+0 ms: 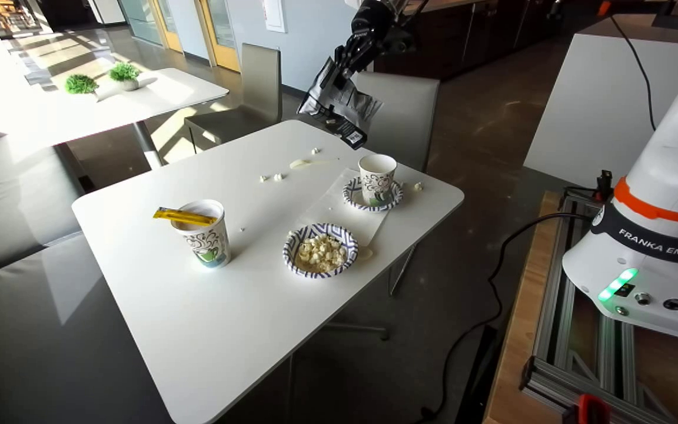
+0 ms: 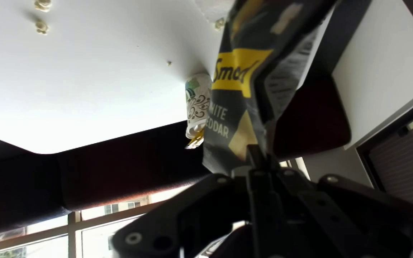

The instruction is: Pour the content in the snack package into the styrofoam cup

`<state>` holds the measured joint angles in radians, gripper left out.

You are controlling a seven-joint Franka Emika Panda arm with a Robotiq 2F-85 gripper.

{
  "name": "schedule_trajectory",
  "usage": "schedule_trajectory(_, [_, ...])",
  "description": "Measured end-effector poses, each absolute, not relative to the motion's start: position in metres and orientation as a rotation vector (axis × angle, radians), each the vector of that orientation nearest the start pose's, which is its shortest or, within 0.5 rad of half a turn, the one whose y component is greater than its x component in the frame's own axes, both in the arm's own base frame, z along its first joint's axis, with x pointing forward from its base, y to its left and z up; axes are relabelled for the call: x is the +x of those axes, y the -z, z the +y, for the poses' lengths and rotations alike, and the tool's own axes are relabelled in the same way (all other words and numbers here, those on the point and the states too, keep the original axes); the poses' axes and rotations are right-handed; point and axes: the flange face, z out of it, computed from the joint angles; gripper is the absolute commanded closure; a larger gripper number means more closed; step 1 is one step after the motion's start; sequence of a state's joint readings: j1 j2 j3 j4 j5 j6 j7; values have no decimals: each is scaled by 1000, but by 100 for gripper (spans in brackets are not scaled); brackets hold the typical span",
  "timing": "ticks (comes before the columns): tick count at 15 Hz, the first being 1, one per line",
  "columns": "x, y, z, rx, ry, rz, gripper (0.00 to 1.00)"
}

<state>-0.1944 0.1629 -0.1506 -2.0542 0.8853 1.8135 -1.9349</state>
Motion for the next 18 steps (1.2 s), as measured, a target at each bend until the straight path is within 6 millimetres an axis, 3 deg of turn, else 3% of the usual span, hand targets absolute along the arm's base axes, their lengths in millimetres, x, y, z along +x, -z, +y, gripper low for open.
schedule_trajectory(5, [533, -356, -122, -1975, 648, -1295, 100])
schedule_trajectory(11, [534, -356, -123, -2078, 532, -1203, 100])
schedule_trajectory(18, [523, -363, -115, -1955, 436, -1145, 100])
